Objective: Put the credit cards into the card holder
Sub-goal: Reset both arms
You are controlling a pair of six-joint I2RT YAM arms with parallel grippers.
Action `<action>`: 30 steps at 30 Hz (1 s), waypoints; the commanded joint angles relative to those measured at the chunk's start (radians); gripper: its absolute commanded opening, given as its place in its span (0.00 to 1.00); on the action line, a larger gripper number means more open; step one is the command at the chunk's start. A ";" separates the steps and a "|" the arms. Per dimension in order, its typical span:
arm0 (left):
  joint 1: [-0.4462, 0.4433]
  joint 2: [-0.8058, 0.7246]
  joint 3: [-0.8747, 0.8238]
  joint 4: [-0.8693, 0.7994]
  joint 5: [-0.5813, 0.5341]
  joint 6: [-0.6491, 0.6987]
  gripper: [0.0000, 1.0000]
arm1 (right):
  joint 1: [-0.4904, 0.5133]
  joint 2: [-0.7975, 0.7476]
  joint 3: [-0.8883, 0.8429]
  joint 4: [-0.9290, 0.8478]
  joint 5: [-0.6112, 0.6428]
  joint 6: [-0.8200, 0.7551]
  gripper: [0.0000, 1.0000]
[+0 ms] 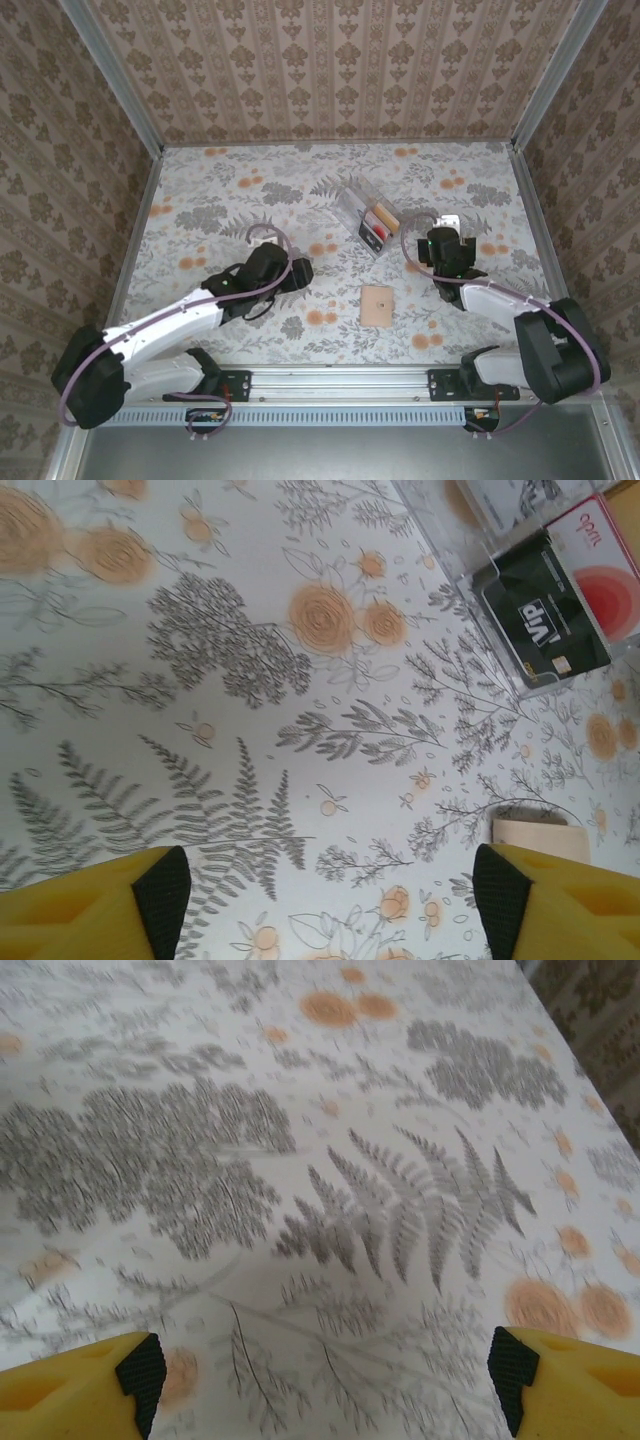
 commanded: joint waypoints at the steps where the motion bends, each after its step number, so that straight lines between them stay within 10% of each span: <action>1: 0.032 -0.059 -0.020 -0.069 -0.049 0.039 0.82 | -0.040 0.038 -0.024 0.313 -0.092 -0.092 0.87; 9: 0.152 -0.138 -0.006 -0.147 -0.086 0.156 1.00 | -0.178 0.232 -0.124 0.709 -0.299 -0.068 0.89; 19: 0.402 -0.124 0.058 -0.155 -0.450 0.472 1.00 | -0.203 0.227 -0.062 0.574 -0.225 -0.002 1.00; 24: 0.545 -0.088 -0.038 0.173 -0.528 0.694 1.00 | -0.202 0.226 -0.062 0.578 -0.224 -0.002 1.00; 30: 0.653 0.126 -0.156 0.608 -0.295 0.849 1.00 | -0.201 0.226 -0.062 0.578 -0.224 -0.002 1.00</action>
